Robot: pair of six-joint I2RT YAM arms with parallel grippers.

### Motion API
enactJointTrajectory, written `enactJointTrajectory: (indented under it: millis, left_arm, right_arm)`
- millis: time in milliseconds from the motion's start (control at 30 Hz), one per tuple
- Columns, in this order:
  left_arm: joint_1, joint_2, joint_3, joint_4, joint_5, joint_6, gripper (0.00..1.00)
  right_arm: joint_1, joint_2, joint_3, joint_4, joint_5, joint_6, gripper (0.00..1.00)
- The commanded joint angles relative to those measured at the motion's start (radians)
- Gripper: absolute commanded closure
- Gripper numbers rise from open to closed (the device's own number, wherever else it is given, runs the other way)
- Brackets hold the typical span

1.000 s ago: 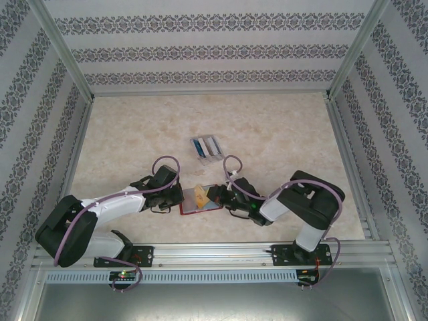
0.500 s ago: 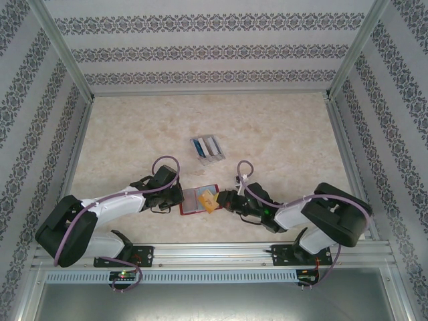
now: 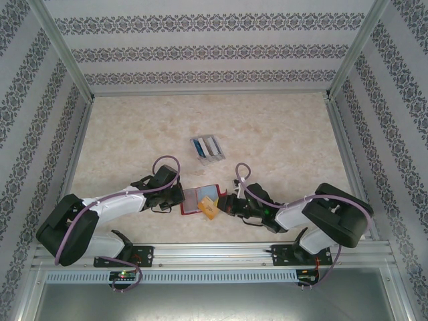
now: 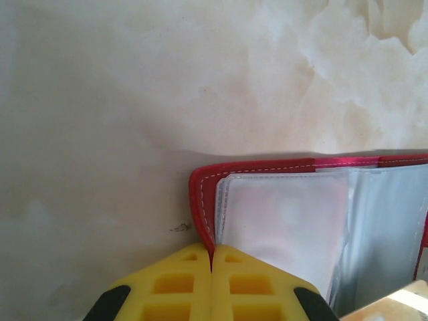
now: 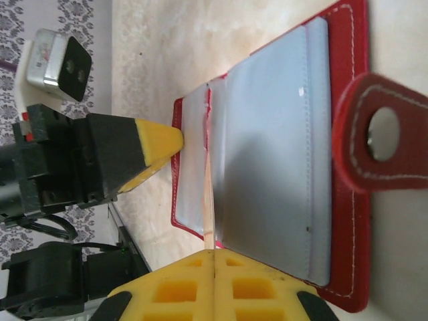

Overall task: Put the credit cards into the card holder
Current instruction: Insert the credit card into the card slot.

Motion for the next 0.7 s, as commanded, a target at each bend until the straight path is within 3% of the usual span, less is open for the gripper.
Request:
enactJointTrajectory:
  millis: [0,433,667]
  left_arm:
    - [-0.011,0.038,-0.019,-0.071,0.004,-0.007,1.00]
    - [-0.012,0.041,-0.025,-0.064,0.005,-0.007,1.00]
    - [-0.011,0.050,-0.021,-0.053,0.017,-0.006,1.00]
  right_arm:
    - [-0.013,0.009,0.004,0.030,-0.027,-0.008,1.00]
    - [-0.023,0.001,0.002,0.016,-0.013,-0.019,1.00]
    - [-0.024,0.121,0.062,0.126,0.029,-0.004,1.00]
